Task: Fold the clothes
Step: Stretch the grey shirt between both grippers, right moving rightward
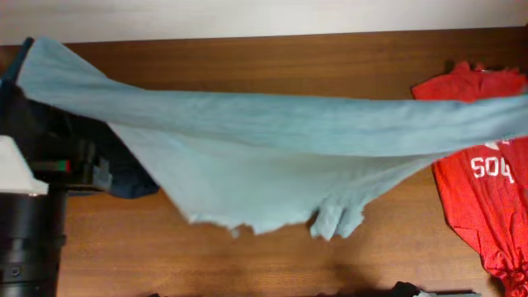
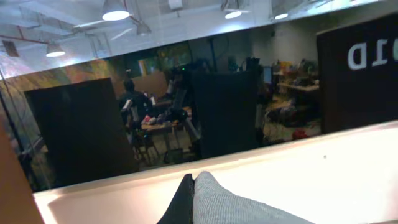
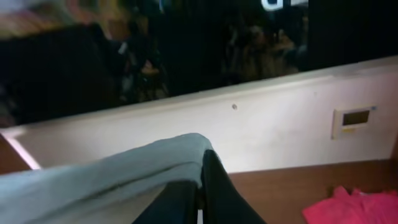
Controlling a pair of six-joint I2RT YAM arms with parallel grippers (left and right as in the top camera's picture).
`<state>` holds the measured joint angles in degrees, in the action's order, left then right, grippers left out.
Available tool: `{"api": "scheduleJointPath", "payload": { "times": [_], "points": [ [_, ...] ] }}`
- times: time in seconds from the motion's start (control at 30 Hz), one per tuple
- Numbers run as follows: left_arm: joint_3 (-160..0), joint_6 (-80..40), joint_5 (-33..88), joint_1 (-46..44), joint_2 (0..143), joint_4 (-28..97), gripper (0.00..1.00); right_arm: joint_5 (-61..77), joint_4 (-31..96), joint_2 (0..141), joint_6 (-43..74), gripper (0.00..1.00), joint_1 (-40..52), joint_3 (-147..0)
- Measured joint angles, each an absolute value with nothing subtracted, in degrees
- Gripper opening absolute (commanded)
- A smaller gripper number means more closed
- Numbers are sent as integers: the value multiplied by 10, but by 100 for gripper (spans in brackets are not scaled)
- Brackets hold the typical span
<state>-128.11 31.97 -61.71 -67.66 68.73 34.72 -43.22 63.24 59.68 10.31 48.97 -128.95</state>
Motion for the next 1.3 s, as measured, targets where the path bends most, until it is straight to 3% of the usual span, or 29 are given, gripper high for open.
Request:
{"api": "scheduleJointPath", "payload": {
  "times": [0.4, 0.67, 0.97, 1.3],
  "points": [
    [-1288, 335, -660, -721, 688, 336, 0, -384, 677, 599, 103, 4, 489, -1341],
    [-1289, 329, -724, -718, 693, 370, 0, -436, 709, 645, 104, 4, 489, -1341],
    [-1265, 206, -740, -609, 697, 505, 0, -494, 765, 721, 125, 5, 489, -1340],
    [-1261, 94, -613, -489, 729, 605, 1, -505, 838, 734, 207, 5, 489, -1340]
  ]
}}
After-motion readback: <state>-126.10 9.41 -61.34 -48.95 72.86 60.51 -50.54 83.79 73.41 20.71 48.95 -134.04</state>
